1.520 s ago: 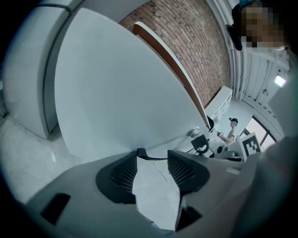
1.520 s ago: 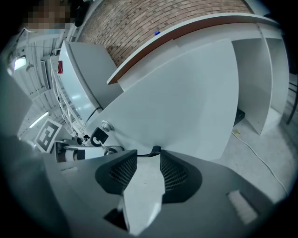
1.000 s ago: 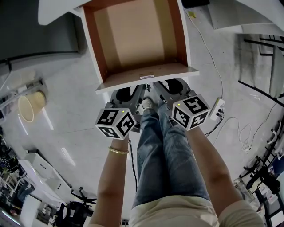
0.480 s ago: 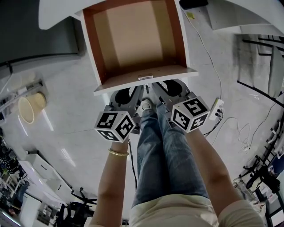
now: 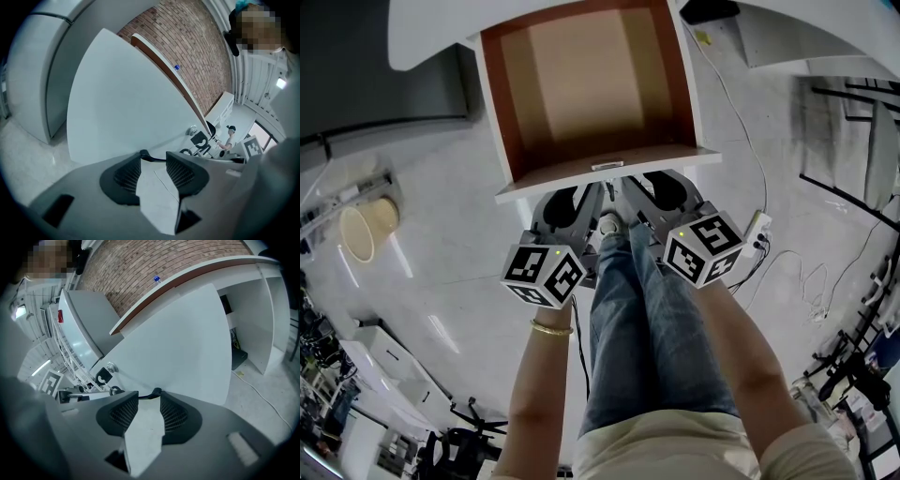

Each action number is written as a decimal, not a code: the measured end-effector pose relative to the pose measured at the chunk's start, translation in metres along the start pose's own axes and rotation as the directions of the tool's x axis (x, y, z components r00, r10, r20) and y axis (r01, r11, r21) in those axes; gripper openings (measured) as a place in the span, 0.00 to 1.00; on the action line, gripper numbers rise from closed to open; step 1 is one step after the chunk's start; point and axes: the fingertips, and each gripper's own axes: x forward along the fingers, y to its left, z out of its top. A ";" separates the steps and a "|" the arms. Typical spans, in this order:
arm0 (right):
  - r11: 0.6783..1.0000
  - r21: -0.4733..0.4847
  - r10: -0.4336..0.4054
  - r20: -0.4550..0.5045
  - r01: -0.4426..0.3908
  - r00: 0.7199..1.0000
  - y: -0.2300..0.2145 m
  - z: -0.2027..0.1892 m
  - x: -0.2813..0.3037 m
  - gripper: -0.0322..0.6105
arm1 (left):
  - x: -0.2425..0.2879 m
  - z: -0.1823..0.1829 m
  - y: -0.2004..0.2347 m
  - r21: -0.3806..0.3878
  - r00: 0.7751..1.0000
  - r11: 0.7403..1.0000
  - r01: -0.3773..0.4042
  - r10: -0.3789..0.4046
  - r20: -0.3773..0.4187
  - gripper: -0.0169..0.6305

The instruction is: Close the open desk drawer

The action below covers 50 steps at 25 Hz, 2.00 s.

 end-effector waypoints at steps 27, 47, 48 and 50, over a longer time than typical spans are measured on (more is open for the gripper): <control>1.000 -0.019 -0.016 0.054 0.017 0.998 -0.007 0.054 0.025 0.29 | 0.026 0.053 0.002 0.022 0.999 1.000 0.011 -0.012 0.043 0.29; 0.999 -0.033 -0.003 0.075 0.006 0.997 -0.016 0.077 0.036 0.29 | 0.042 0.074 0.004 0.005 0.996 1.000 -0.003 0.002 0.084 0.28; 0.999 -0.033 -0.002 0.076 0.005 0.997 -0.016 0.078 0.037 0.29 | 0.043 0.075 0.005 0.005 0.996 1.000 -0.004 0.003 0.086 0.28; 0.999 -0.034 0.000 0.078 0.002 0.997 -0.018 0.080 0.039 0.29 | 0.046 0.077 0.006 0.004 0.996 1.000 -0.006 0.006 0.090 0.28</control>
